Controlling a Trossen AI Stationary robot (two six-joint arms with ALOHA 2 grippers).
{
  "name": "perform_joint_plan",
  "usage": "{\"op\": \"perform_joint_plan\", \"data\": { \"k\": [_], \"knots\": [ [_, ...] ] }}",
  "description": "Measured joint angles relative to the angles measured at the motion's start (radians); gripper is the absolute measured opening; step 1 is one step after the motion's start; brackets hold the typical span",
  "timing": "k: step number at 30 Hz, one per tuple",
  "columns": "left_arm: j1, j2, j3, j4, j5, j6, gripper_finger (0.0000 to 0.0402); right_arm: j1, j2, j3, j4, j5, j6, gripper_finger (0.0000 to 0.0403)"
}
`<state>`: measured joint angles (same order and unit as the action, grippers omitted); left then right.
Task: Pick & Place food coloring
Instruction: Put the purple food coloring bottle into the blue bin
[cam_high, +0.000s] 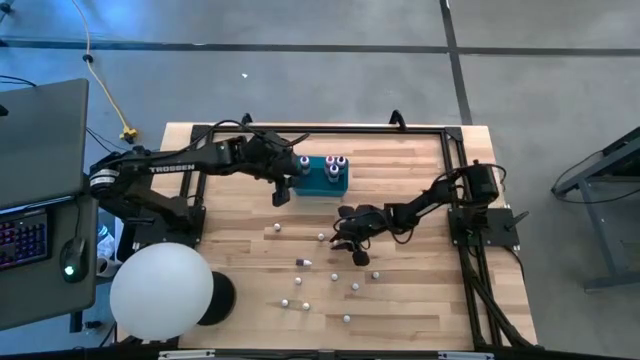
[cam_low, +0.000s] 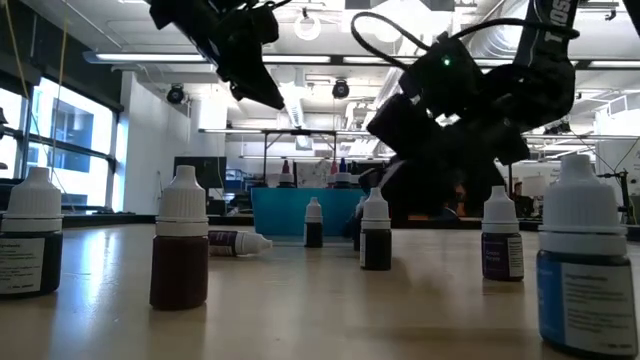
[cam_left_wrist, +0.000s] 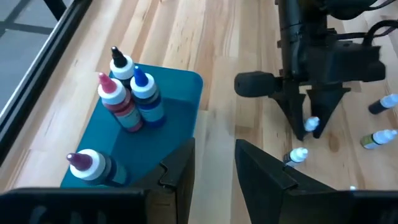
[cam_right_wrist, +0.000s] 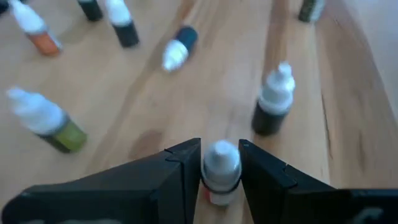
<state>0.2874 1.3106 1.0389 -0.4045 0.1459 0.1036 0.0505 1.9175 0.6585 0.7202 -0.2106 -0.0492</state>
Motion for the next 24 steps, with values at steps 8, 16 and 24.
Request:
{"op": "perform_joint_plan", "data": {
  "k": [8, 16, 24],
  "knots": [
    [0.000, 0.000, 0.000, 0.000, 0.000, 0.001, 0.0113, -0.001, 0.000, 0.001, 0.015, 0.048, 0.000, 0.0079],
    [0.000, 0.000, 0.000, 0.000, -0.006, -0.003, 0.0113, -0.045, -0.174, 0.001, 0.014, 0.156, -0.021, 0.0080],
    [0.000, 0.001, 0.000, 0.005, -0.008, -0.007, 0.0113, -0.214, -0.257, 0.002, -0.016, 0.427, -0.058, 0.0074]
  ]
}}
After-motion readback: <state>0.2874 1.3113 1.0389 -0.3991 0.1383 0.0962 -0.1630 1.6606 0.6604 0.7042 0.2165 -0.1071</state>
